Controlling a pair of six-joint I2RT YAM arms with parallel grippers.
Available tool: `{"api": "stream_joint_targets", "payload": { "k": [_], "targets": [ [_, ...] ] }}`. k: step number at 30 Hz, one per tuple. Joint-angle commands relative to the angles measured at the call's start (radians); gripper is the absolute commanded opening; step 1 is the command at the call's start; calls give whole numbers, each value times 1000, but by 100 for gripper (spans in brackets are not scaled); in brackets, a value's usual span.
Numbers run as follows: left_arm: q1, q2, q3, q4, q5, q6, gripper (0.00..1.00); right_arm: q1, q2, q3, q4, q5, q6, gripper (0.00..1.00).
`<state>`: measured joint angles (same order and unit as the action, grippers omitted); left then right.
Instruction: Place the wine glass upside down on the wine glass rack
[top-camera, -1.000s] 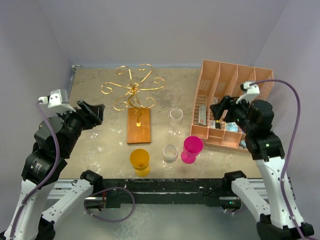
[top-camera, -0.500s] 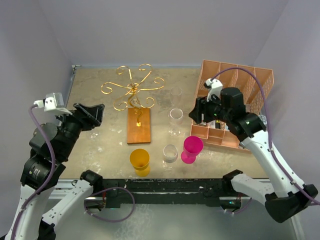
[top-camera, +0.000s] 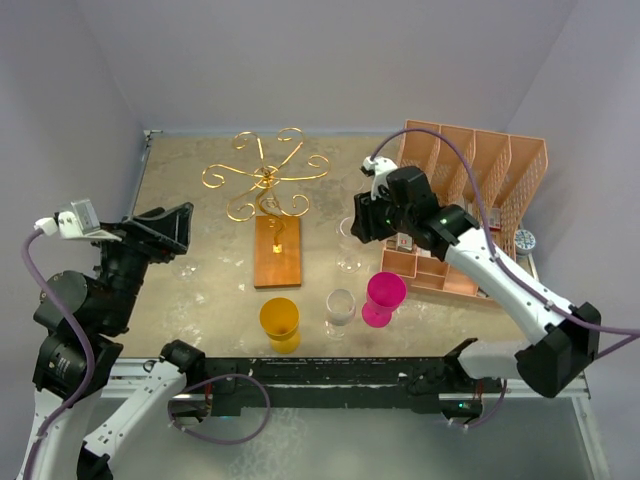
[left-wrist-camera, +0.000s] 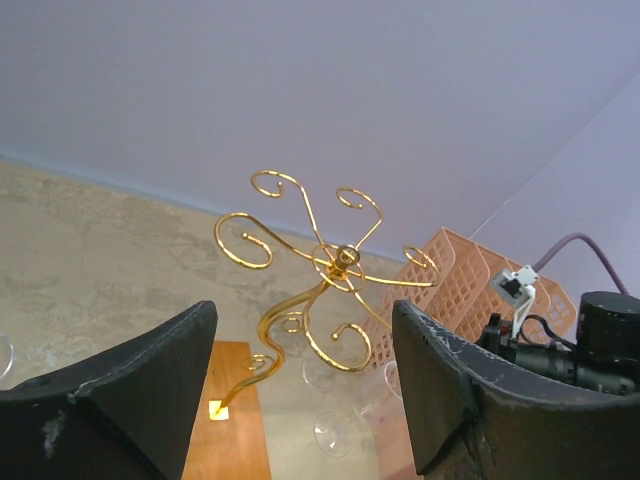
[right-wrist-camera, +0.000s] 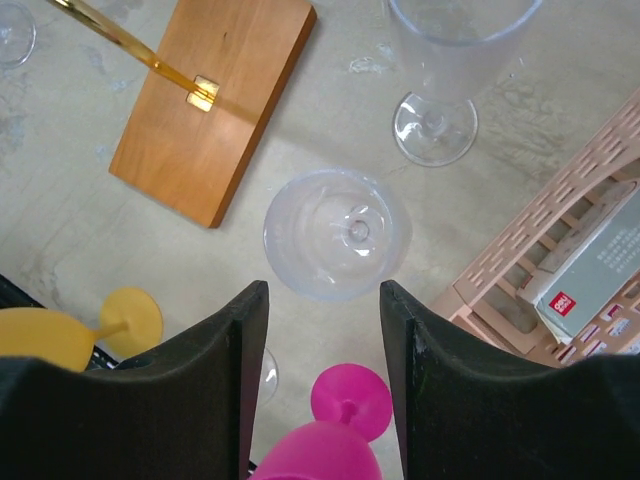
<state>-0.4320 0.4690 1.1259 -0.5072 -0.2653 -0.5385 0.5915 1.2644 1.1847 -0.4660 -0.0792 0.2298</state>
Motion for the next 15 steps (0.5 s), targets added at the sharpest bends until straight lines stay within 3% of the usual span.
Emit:
{"api": "stream_joint_targets", "payload": {
  "k": [1,15],
  "targets": [
    [6,22,10,122,1,56,69,20,58,88,49,23,10,49],
    [7,94,30,193,46,71,69,80,179,114,38,30,6,41]
  ]
}}
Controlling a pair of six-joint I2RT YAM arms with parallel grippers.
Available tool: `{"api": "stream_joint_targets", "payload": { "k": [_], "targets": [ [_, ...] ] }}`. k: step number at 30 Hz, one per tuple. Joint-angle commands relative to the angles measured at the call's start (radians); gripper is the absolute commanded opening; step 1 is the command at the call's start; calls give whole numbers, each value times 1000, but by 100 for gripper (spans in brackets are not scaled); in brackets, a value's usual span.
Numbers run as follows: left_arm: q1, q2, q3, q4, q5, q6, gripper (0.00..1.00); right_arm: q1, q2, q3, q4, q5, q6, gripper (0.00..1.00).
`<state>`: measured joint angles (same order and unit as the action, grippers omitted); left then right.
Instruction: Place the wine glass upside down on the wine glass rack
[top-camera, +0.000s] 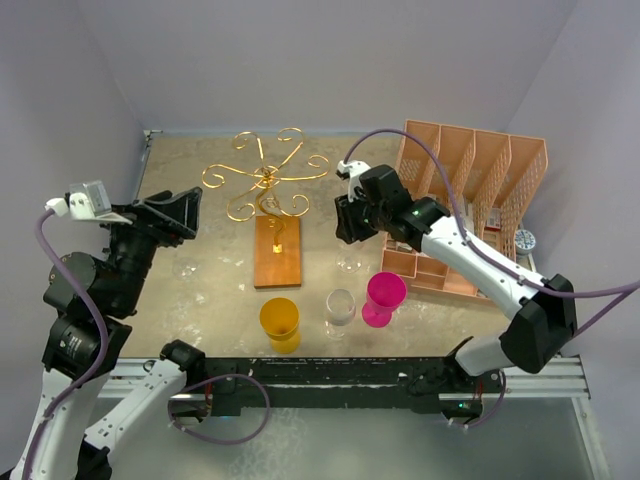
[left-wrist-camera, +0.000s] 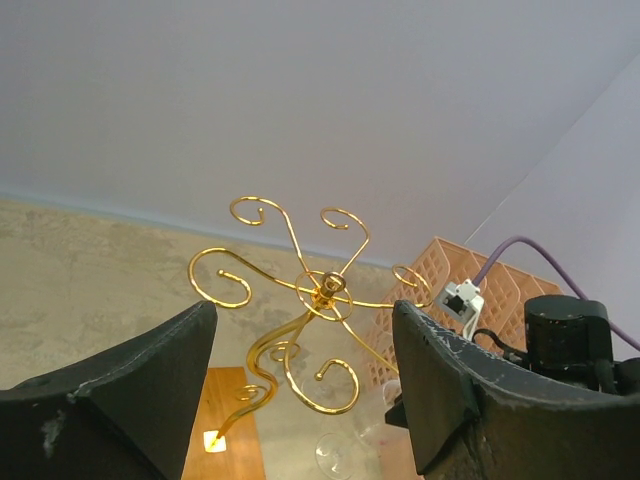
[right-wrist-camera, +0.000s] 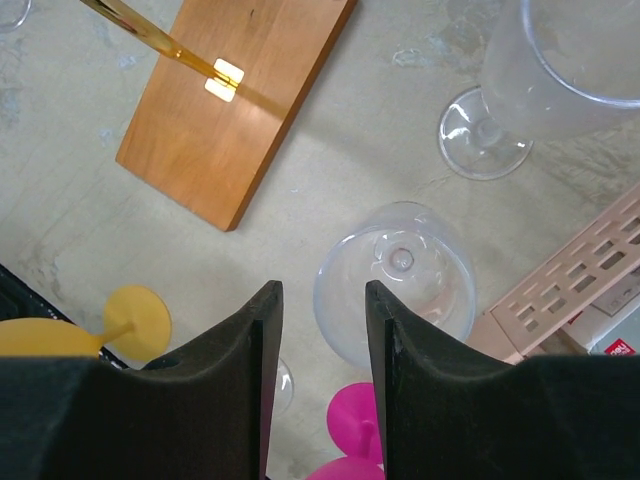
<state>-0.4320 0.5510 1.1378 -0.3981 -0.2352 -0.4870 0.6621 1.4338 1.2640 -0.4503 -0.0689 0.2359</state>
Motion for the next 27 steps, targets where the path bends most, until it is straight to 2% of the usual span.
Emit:
{"api": "stream_joint_targets", "payload": {
  "k": [1,7,14,20,22,27],
  "targets": [
    [6,14,19,88,15,19,69,10,14,33,24,22,-2,39],
    [7,33,17,91,11,19,69,19,39,37,30,33,-27,28],
    [6,39,29,95,10,21,69,22,55,26,39,49,-37,25],
    [6,47,48,100,9,23,69,28,44,21,49,70,-36,4],
    [7,51,56,99,17,20,69,32,25,14,61,71,-39,1],
    [6,65,92,82,52,13,69,34,-31,-7,75,72,-30,0]
  ]
}}
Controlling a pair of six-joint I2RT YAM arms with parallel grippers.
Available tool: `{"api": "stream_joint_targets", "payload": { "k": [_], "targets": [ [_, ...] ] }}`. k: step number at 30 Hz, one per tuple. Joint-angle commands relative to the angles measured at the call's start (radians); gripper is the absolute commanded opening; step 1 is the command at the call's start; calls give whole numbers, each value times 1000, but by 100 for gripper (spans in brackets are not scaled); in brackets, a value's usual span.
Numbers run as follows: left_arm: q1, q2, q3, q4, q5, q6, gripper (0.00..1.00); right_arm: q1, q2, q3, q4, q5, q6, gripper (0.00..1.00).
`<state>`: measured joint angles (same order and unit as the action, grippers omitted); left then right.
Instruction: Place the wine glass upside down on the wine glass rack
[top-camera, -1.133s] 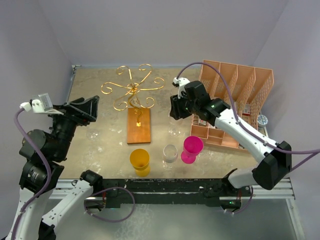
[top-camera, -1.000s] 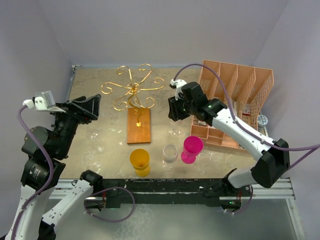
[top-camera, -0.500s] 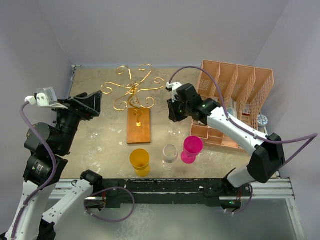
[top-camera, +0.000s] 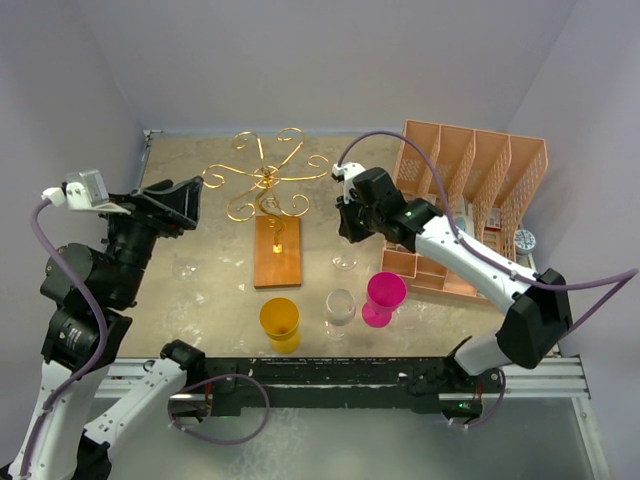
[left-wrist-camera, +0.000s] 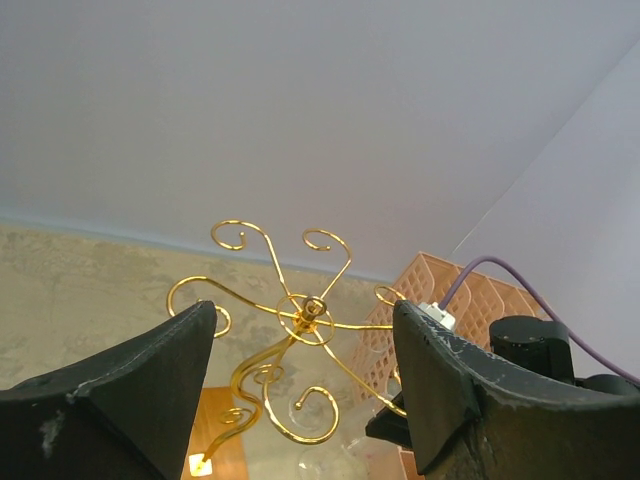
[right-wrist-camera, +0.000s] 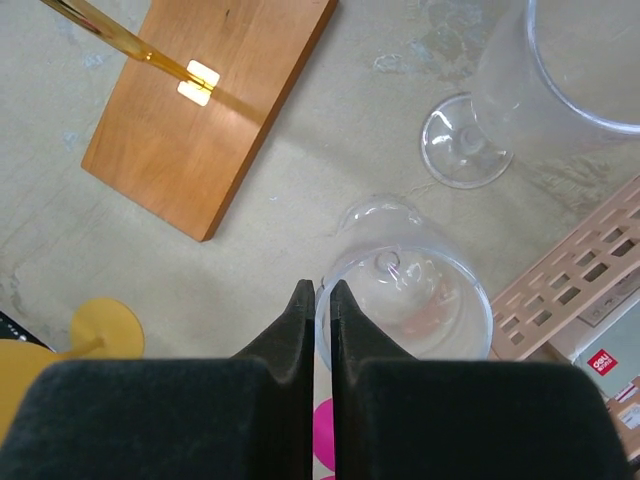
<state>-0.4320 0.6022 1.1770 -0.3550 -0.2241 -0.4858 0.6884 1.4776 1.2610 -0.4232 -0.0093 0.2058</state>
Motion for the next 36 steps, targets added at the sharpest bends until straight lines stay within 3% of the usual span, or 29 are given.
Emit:
{"api": "stream_joint_targets", "payload": {
  "k": [1,13,19,26,36],
  "targets": [
    [6,14,52,43,47,10,69,7,-89,-11,51,12,2,0],
    [6,93,57,95,247,-109,71,8,-367,-105,113,76,60,0],
    [6,226,70,217,531,-253,72,8,-553,-225,334,159,121,0],
    [6,295,53,419,550,-365,72,8,-648,-181,383,206,64,0],
    [5,374,39,736,601,-542,77,8,-775,-190,528,158,64,0]
  ]
}}
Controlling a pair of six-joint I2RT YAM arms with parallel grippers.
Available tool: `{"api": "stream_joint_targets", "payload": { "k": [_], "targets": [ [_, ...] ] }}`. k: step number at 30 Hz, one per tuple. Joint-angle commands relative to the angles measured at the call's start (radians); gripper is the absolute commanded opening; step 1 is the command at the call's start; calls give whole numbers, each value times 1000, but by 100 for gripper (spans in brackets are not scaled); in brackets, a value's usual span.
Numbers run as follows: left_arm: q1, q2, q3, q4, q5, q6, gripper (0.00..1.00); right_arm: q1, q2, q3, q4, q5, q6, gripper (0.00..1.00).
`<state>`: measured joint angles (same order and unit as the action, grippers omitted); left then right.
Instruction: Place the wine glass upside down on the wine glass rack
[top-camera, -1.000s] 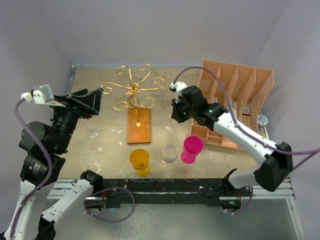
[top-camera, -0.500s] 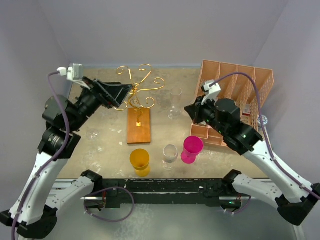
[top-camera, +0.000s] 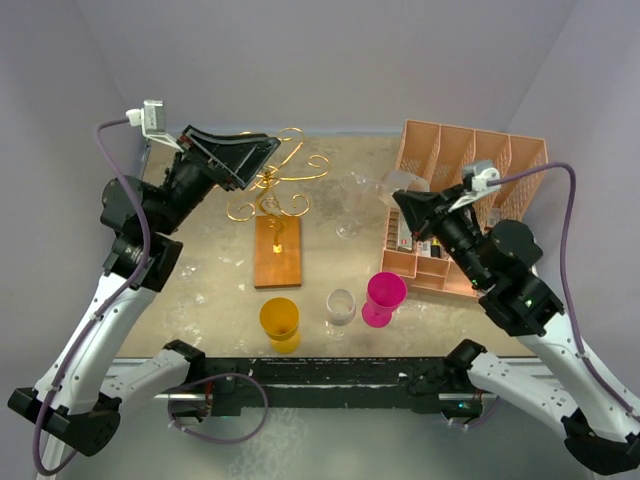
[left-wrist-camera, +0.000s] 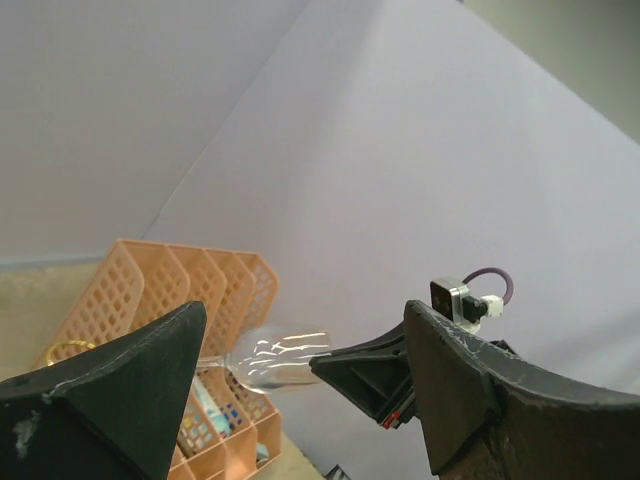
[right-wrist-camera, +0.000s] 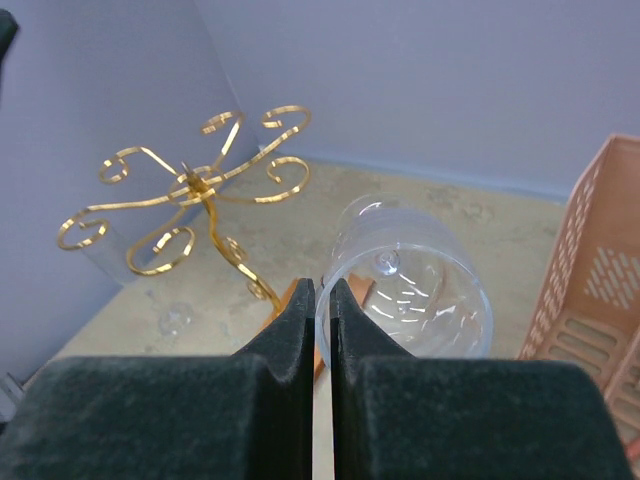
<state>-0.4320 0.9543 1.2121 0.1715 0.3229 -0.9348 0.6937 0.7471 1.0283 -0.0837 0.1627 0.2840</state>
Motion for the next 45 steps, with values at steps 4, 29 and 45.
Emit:
{"api": "stream_joint_targets", "payload": {
  "k": [4,29,45],
  "targets": [
    [3,42,-16,302,0,-184,76,4,-46,46,302,-24,-10,0],
    [-242,251,-53,480,-329,-363,71,4,142,32,848,36,134,0],
    [-339,373,30,563,-522,-396,45,3,167,-2,923,-82,269,0]
  ]
}}
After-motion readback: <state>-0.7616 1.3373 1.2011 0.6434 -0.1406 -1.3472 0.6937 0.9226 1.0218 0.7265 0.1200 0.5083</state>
